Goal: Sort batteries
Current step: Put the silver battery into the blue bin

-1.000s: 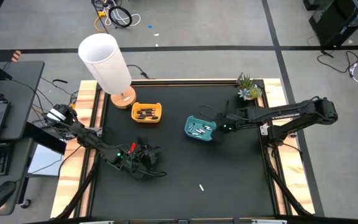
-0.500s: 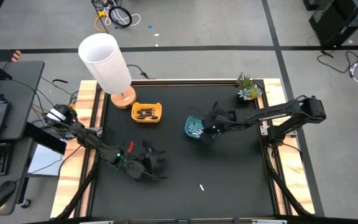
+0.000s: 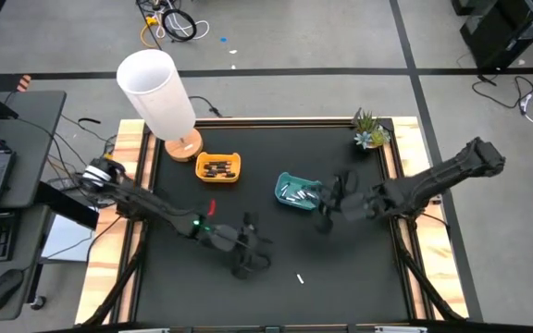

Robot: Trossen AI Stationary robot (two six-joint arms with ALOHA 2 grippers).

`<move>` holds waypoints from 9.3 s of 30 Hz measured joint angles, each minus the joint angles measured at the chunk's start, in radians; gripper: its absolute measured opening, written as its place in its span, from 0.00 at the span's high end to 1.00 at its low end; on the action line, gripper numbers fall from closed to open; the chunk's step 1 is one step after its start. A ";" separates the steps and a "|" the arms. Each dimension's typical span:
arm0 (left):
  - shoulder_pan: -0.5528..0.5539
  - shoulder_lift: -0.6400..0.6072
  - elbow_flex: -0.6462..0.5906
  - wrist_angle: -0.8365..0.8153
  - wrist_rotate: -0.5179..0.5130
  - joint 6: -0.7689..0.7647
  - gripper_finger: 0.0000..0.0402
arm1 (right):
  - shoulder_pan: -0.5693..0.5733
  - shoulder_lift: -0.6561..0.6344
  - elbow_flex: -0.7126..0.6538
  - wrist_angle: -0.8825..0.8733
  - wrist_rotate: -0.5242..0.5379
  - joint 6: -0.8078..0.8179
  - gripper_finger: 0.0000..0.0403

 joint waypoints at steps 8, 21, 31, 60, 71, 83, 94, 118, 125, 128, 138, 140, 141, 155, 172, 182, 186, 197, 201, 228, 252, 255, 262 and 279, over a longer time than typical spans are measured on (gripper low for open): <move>0.030 0.253 0.306 -0.231 0.160 0.108 0.57 | 0.108 0.073 -0.277 0.561 0.119 -0.021 0.77; 0.058 0.534 0.696 -0.507 0.310 0.228 0.57 | 0.338 0.104 -0.453 0.792 0.508 -0.005 0.77; 0.121 0.578 0.714 -0.497 0.377 0.215 0.57 | 0.467 0.077 -0.452 0.813 0.694 -0.067 0.77; 0.115 0.576 0.710 -0.578 0.221 0.222 0.93 | 0.492 0.077 -0.452 0.813 0.763 -0.070 0.78; 0.297 0.299 0.563 -0.561 0.089 0.413 0.93 | 0.548 0.120 -0.454 0.737 0.832 0.008 0.78; 0.634 0.198 0.274 -0.140 0.460 0.472 0.98 | 0.492 0.034 -0.575 0.723 0.834 -0.124 0.82; 0.701 0.198 0.276 -0.142 0.631 0.375 0.94 | 0.101 -0.454 -0.585 0.634 0.430 -0.348 0.95; 0.692 0.199 0.239 0.000 0.682 0.225 0.71 | -0.364 0.011 -0.094 -1.062 -0.584 0.824 0.77; 0.691 0.199 0.152 0.134 0.747 0.173 0.71 | -0.289 -0.006 -0.140 -0.989 -0.497 1.051 0.71; 0.691 0.196 0.120 0.145 0.747 0.173 0.71 | -0.264 0.009 -0.140 -0.992 -0.459 1.117 0.71; 0.690 0.054 -0.039 0.295 0.702 0.178 0.71 | -0.258 0.146 -0.139 -0.891 -0.572 1.047 0.71; 0.690 0.019 -0.068 0.312 0.693 0.179 0.71 | -0.297 0.175 -0.140 -0.920 -0.683 0.899 0.71; 0.690 0.008 -0.079 0.320 0.693 0.181 0.71 | -0.316 0.193 -0.137 -0.926 -0.735 0.825 0.71; 0.686 -0.008 -0.102 0.316 0.690 0.174 0.71 | -0.518 0.505 -0.058 -1.060 -0.707 0.090 0.66; 0.688 -0.007 -0.102 0.218 0.633 0.236 0.71 | -0.624 0.409 0.069 -1.058 -0.581 0.036 0.42; 0.688 -0.007 -0.102 0.216 0.633 0.236 0.71 | -0.643 0.245 -0.051 -1.130 -0.598 -0.004 0.43; 0.687 -0.007 -0.102 0.205 0.634 0.235 0.71 | -0.644 0.269 -0.112 -1.079 -0.600 -0.053 0.38; 0.687 -0.007 -0.102 0.147 0.636 0.240 0.71 | -0.642 0.344 -0.162 -1.026 -0.628 -0.050 0.24; 0.686 -0.007 -0.102 0.134 0.636 0.262 0.71 | -0.642 0.366 -0.169 -1.024 -0.634 -0.047 0.23; 0.475 0.324 0.371 0.091 0.520 0.162 0.71 | -0.251 -0.081 0.036 -0.923 -0.110 0.751 0.40; 0.357 0.454 0.302 0.288 0.174 -0.003 0.77 | 0.024 0.260 -0.064 -1.207 -0.630 0.298 0.59; 0.338 0.442 0.241 0.380 0.132 -0.024 0.77 | 0.000 0.387 -0.048 -1.243 -0.630 0.124 0.60; 0.259 0.320 0.055 0.466 -0.068 -0.026 0.78 | -0.029 0.538 -0.037 -1.166 -0.585 -0.225 0.60; 0.151 0.238 -0.023 0.448 -0.194 -0.027 0.78 | -0.084 0.561 -0.150 -0.990 -0.417 -0.694 0.61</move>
